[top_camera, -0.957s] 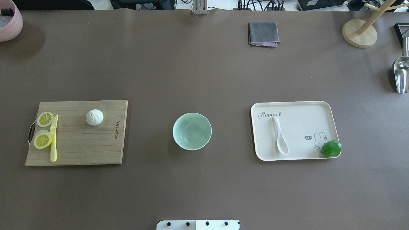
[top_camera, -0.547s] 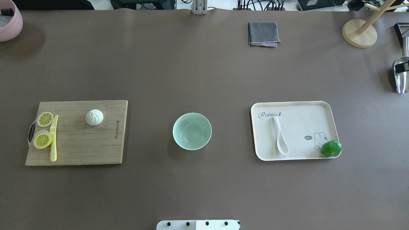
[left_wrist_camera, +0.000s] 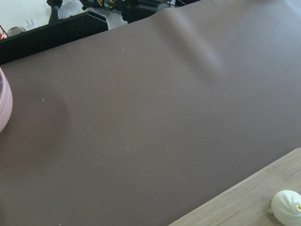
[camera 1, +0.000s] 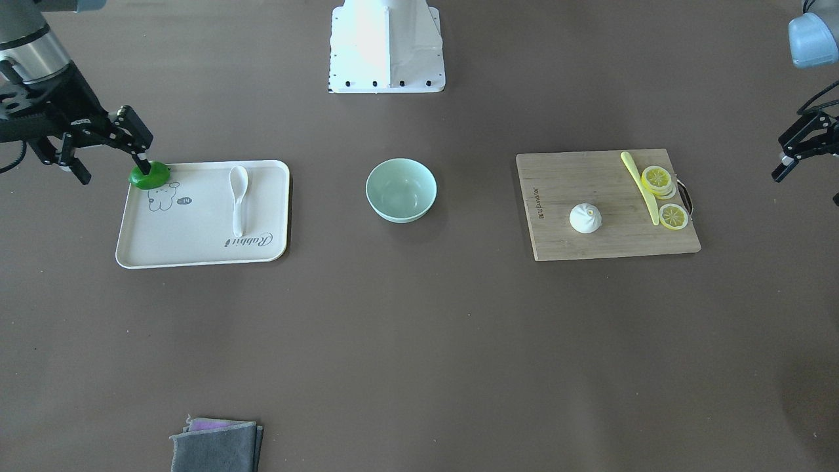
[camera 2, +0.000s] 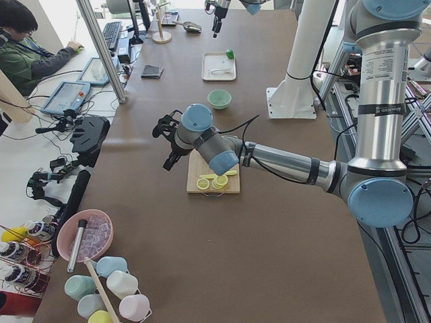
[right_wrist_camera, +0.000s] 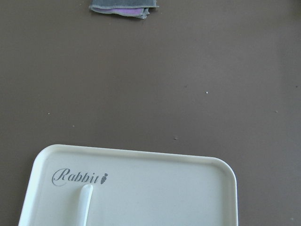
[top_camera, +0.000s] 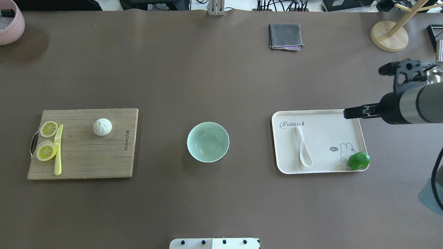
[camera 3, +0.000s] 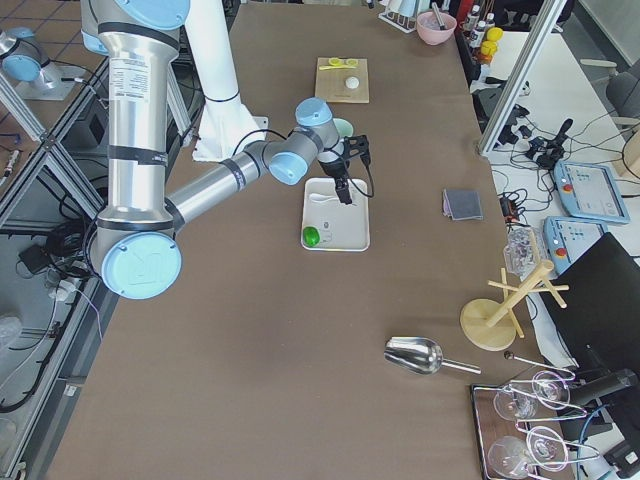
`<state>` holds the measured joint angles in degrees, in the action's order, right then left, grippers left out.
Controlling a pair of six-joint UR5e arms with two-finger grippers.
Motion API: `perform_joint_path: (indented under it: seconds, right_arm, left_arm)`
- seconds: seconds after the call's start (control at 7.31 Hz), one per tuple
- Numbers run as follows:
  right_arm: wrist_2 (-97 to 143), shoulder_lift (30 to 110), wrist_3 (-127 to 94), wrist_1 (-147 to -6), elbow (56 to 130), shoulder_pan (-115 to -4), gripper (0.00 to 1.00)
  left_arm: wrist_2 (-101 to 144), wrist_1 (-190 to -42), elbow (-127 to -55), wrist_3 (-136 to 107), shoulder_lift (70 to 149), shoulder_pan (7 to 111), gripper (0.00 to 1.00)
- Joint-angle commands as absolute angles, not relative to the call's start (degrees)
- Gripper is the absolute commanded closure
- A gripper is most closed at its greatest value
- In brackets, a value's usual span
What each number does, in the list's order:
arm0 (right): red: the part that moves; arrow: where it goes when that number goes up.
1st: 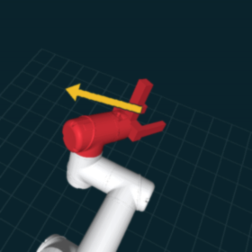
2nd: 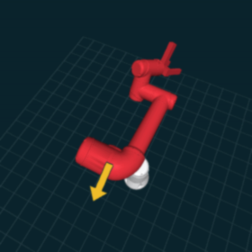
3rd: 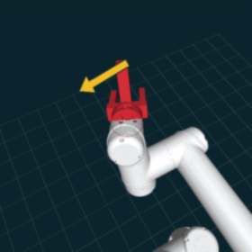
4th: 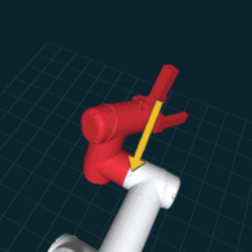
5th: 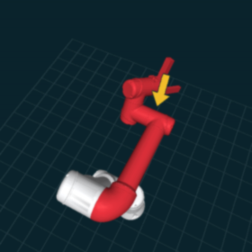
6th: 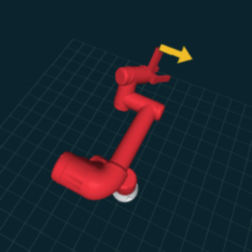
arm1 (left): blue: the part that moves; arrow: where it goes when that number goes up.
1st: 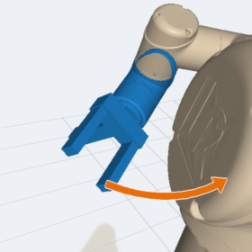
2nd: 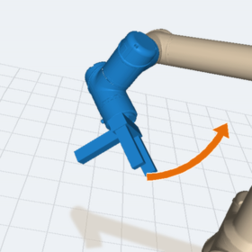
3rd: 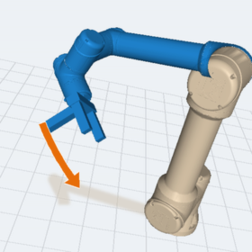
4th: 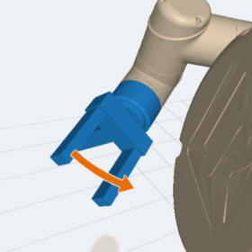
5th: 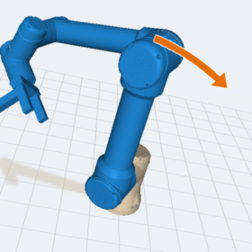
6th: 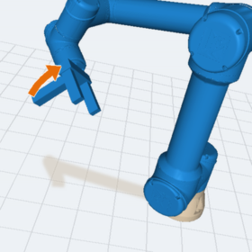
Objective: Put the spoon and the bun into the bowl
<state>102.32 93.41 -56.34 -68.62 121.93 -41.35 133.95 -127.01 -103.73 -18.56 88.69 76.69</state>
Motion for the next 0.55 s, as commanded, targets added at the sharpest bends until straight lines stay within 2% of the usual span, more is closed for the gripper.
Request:
perform_joint_path:
  seconds: [0.0,0.27,0.41]
  right_arm:
    - [89.86,90.82,-63.7,-68.47,118.94,-27.46,0.08]
    - [88.51,84.49,-64.86,-68.9,112.96,-25.14,0.3]
    - [88.51,84.38,-64.78,-68.91,112.42,-24.88,0.33]
  left_arm:
    - [134.03,-127.09,-103.89,-18.81,88.68,76.29,0.01]
    - [134.03,-127.79,-103.89,-18.55,88.25,76.2,0.01]
    - [134.03,-129.01,-103.89,-18.63,87.72,76.2,0.01]
